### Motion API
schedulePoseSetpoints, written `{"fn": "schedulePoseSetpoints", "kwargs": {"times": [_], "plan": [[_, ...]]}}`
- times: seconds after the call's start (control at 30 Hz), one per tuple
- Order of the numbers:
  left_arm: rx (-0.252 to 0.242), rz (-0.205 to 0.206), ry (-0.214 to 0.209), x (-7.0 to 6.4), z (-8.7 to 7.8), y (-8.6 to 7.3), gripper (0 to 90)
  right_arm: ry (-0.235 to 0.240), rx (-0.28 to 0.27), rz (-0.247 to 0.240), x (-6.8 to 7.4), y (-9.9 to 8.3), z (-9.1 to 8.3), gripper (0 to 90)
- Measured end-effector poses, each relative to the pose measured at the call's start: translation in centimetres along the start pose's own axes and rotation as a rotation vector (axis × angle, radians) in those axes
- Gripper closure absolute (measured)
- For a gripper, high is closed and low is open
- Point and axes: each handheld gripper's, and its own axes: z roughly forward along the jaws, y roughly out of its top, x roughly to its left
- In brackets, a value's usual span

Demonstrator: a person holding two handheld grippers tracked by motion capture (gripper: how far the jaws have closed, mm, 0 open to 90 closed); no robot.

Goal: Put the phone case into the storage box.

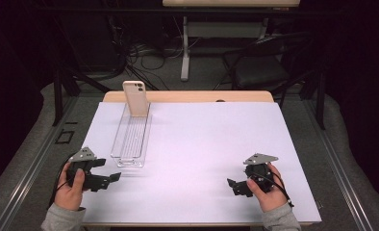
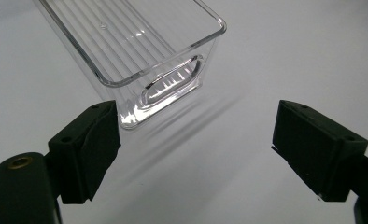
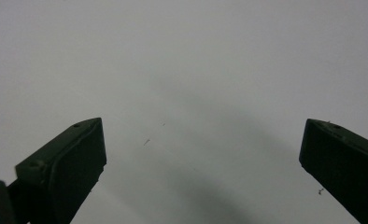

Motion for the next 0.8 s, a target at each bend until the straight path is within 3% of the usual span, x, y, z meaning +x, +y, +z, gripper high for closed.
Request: {"fn": "schedulePoseSetpoints", "kwargs": {"times": [0.8], "plan": [[-0.013, -0.010, 0.012, 0.0, -0.2, -0.6, 15.0, -0.006, -0.001, 0.010, 0.1, -1.1, 0.4, 0.5]]}}
